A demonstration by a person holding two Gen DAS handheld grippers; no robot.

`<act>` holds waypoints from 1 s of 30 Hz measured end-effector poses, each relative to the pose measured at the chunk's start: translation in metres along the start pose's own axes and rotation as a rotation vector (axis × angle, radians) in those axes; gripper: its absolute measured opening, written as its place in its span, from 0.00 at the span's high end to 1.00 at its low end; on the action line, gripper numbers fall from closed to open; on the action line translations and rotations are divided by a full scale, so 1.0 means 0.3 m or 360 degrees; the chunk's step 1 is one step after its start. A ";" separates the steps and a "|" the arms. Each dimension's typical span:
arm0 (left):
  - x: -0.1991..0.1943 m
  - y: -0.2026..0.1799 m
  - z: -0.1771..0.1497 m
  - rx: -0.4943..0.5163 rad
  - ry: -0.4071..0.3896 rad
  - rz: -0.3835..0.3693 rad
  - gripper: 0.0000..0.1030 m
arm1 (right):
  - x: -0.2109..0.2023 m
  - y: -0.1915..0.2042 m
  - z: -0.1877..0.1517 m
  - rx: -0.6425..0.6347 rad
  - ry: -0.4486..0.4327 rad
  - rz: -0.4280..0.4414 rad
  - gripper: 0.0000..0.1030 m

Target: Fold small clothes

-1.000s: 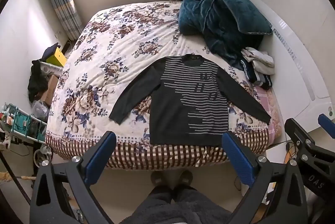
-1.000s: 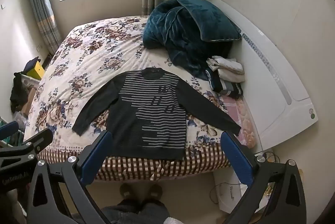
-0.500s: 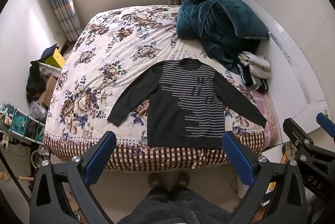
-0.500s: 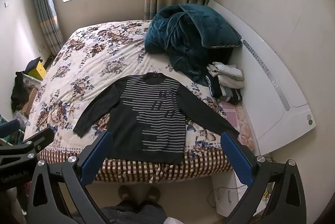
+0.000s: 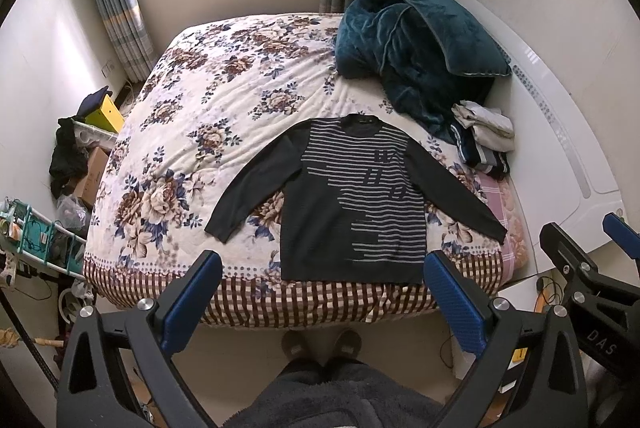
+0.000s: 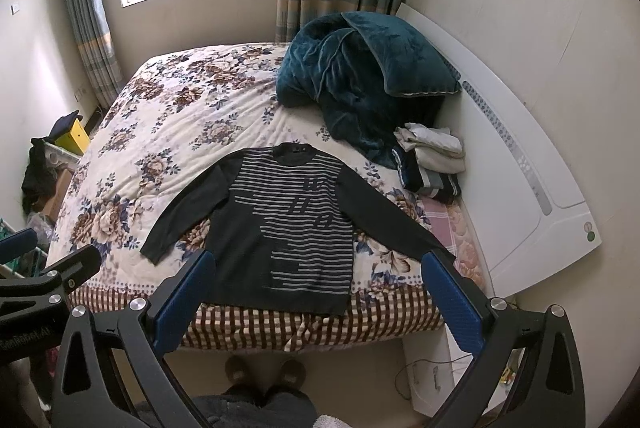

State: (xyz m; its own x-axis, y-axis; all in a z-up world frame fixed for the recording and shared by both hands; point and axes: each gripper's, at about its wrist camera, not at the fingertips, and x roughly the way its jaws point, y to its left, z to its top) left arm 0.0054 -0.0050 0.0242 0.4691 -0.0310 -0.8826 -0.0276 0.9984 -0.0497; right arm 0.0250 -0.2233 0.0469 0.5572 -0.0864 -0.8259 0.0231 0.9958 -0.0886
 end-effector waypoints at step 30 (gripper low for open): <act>-0.037 -0.012 0.031 0.0000 -0.0011 -0.0014 0.00 | -0.021 0.007 0.001 0.0002 -0.0012 -0.0002 0.00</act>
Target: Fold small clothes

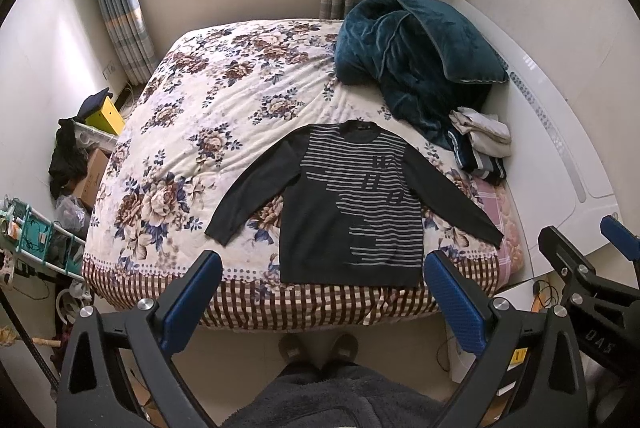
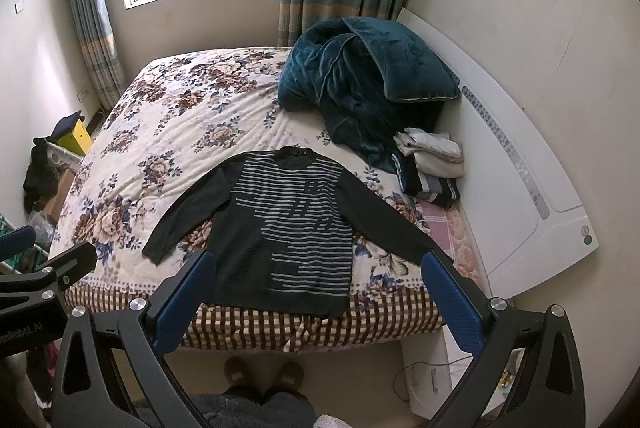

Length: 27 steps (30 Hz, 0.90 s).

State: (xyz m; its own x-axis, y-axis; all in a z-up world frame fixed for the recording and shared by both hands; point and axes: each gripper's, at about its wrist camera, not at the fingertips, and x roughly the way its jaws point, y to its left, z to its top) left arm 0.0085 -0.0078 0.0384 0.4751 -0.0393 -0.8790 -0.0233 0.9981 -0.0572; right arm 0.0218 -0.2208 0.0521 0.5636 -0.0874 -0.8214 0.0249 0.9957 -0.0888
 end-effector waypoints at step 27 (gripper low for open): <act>0.057 -0.011 0.078 0.0002 -0.0081 0.0057 0.00 | -0.017 -0.029 0.077 0.0050 0.0007 -0.0017 0.00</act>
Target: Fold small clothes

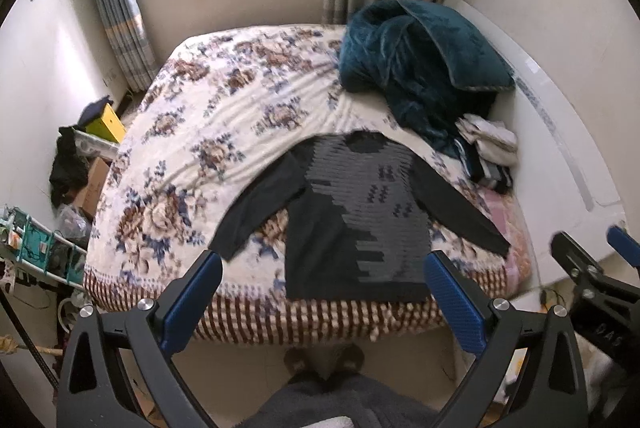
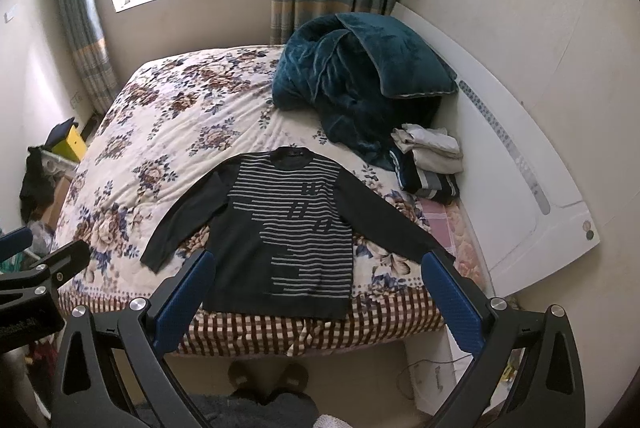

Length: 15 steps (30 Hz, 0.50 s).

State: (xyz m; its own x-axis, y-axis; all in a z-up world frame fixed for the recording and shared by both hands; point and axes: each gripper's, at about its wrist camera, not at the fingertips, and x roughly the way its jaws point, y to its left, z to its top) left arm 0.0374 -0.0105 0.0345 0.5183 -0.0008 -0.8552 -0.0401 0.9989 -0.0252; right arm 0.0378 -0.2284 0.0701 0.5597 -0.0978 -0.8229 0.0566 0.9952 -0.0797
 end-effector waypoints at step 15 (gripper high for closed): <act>0.701 -0.197 0.135 0.0136 0.0129 0.0071 0.00 | 0.849 -0.433 -0.082 0.0720 0.0248 -0.0321 0.00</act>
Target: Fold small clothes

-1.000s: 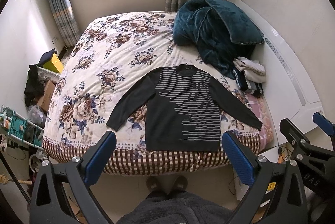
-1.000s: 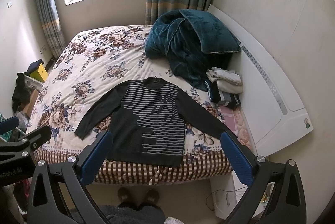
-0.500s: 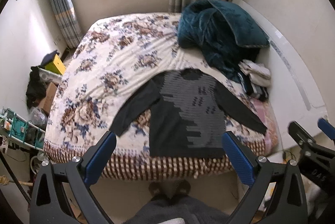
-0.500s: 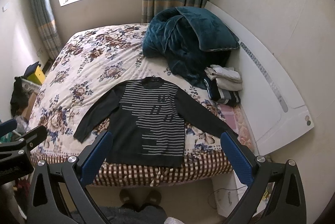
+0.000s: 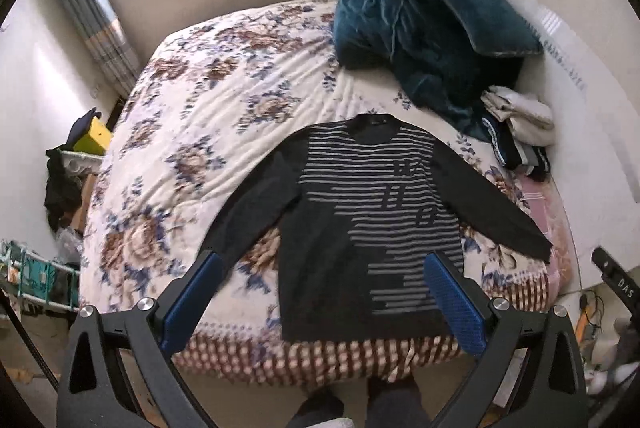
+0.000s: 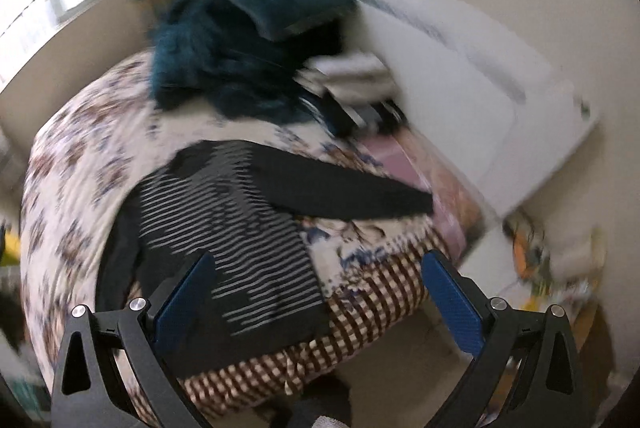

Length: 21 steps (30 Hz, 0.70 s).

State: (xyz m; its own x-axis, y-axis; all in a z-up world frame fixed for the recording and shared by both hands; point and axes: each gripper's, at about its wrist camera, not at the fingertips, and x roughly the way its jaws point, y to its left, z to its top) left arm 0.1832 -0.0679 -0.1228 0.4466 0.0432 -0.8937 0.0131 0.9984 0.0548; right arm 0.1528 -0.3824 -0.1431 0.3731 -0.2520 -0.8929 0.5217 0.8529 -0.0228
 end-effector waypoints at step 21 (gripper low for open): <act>1.266 -0.661 0.066 0.0168 0.0506 0.0113 0.00 | 1.760 -1.050 -0.025 0.1151 0.0584 -0.0263 0.05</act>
State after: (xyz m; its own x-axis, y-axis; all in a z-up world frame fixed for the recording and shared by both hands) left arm 0.3680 -0.2502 -0.4642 0.1487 0.1384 -0.9791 0.0920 0.9839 0.1530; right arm 0.1797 -0.7806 -0.6109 0.0392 -0.0763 -0.9963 0.9594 0.2815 0.0161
